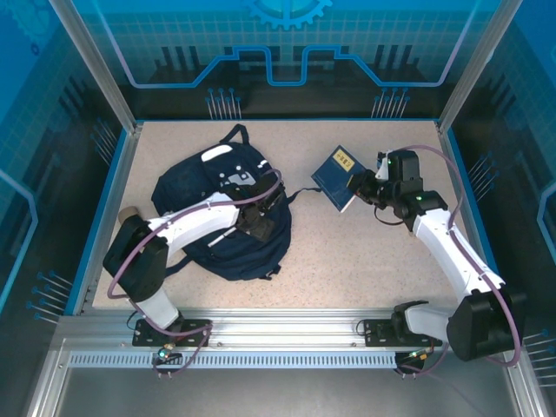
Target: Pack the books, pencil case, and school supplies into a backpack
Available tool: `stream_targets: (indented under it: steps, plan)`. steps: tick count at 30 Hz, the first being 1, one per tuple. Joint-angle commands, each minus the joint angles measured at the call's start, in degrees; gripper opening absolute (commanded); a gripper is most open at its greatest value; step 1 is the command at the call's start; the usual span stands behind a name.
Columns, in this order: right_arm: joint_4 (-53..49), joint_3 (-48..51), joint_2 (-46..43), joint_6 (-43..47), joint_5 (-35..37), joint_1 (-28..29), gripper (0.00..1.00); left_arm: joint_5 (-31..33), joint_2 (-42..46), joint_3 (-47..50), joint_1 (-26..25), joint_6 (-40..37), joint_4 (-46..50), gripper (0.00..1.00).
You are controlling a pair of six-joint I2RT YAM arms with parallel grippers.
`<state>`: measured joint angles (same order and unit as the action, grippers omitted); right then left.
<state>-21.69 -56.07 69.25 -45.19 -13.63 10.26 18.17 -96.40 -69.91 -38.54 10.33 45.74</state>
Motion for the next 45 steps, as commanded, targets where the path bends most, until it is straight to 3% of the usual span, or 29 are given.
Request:
stream_targets:
  steps: [1,8,13,16,26,31,38,45]
  plan:
    - [0.5,-1.0,-0.3,-0.4,-1.0,-0.4,0.0,4.8,-2.5,-2.6,-0.5,-1.2,4.7,0.71]
    - [0.0,-0.9,0.0,-0.6,-1.2,-0.3,0.0,7.2,-5.9,-5.2,-2.0,-2.0,7.3,0.74]
    - [-0.1,-0.7,0.2,-0.7,-1.1,-0.2,0.0,-1.1,-2.1,-4.1,-2.7,-4.3,4.1,0.83]
    - [-0.2,-0.5,0.4,-0.7,-1.0,-0.2,0.0,-0.4,-0.6,-2.9,-2.7,-4.7,2.5,0.84]
    - [-0.7,-0.1,0.6,-0.9,-1.0,-0.2,0.0,3.4,-7.1,-6.7,-2.7,-5.1,5.8,0.68]
    - [-0.9,0.3,0.3,-0.8,-0.4,-0.2,0.0,6.2,-8.4,-7.0,-2.7,-4.9,6.4,0.53]
    - [-0.3,0.4,0.3,-1.5,-1.0,-0.3,0.0,9.0,-11.3,-8.1,-2.7,-4.0,8.8,0.51]
    - [-0.4,0.3,0.4,-1.5,-0.8,-0.3,0.0,14.6,-8.4,-8.8,-2.8,-2.8,8.7,0.25]
